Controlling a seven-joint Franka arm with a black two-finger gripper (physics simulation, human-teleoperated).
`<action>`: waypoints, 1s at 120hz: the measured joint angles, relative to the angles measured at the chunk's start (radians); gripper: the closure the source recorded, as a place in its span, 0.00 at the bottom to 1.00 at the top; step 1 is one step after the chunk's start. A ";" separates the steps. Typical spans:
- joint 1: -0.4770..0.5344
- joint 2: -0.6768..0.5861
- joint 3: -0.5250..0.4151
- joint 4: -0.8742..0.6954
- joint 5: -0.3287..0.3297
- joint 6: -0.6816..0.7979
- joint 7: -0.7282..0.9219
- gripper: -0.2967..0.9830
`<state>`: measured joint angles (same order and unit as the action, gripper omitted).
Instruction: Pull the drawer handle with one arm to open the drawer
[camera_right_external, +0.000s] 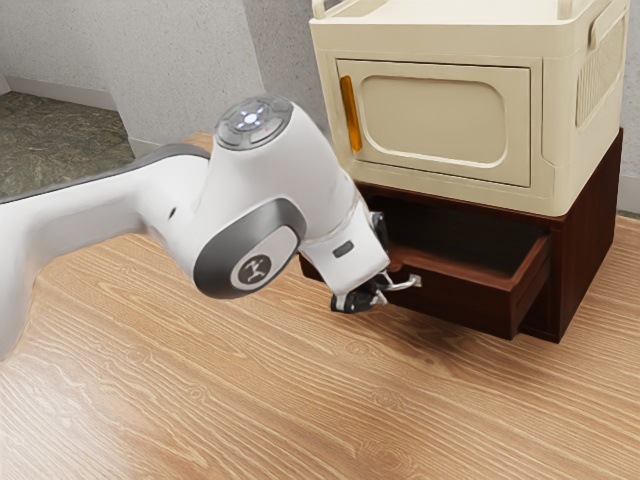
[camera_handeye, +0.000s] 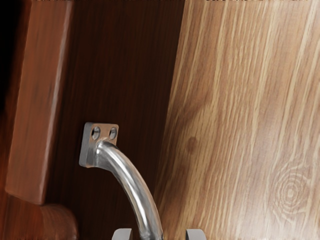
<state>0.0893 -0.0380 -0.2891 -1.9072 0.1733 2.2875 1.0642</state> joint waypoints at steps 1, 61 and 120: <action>0.000 -0.004 0.000 -0.004 -0.001 0.001 0.000 0.73; 0.000 -0.184 -0.013 -0.204 -0.045 0.053 -0.018 0.73; -0.003 -0.290 -0.018 -0.302 -0.045 0.072 -0.041 0.78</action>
<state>0.0859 -0.3283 -0.3071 -2.2097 0.1281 2.3592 1.0234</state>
